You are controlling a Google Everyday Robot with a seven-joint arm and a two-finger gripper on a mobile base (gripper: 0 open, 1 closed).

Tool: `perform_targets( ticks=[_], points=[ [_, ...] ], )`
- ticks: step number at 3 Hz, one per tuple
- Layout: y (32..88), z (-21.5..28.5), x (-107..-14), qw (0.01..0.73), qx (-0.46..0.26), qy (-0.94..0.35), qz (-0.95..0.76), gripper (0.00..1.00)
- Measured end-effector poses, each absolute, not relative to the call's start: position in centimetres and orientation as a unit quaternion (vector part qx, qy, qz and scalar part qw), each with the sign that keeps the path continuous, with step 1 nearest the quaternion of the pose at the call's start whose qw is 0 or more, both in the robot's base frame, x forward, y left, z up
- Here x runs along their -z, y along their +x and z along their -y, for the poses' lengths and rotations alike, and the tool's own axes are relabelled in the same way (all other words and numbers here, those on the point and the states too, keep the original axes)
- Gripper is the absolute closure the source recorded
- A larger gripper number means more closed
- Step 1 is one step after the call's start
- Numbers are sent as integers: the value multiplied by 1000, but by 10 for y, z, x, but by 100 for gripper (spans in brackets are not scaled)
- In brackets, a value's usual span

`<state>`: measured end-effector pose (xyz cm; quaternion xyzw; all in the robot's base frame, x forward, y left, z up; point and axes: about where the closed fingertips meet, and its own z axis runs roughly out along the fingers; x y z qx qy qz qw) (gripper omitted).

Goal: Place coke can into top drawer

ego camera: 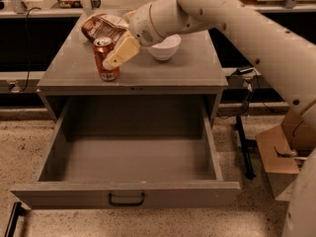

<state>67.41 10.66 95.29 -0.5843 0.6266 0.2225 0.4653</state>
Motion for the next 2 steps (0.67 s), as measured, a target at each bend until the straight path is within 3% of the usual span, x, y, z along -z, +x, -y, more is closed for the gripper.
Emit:
perform_targets(
  ticks=[2],
  points=[
    [701, -141, -941, 498, -284, -527, -627, 0]
  ],
)
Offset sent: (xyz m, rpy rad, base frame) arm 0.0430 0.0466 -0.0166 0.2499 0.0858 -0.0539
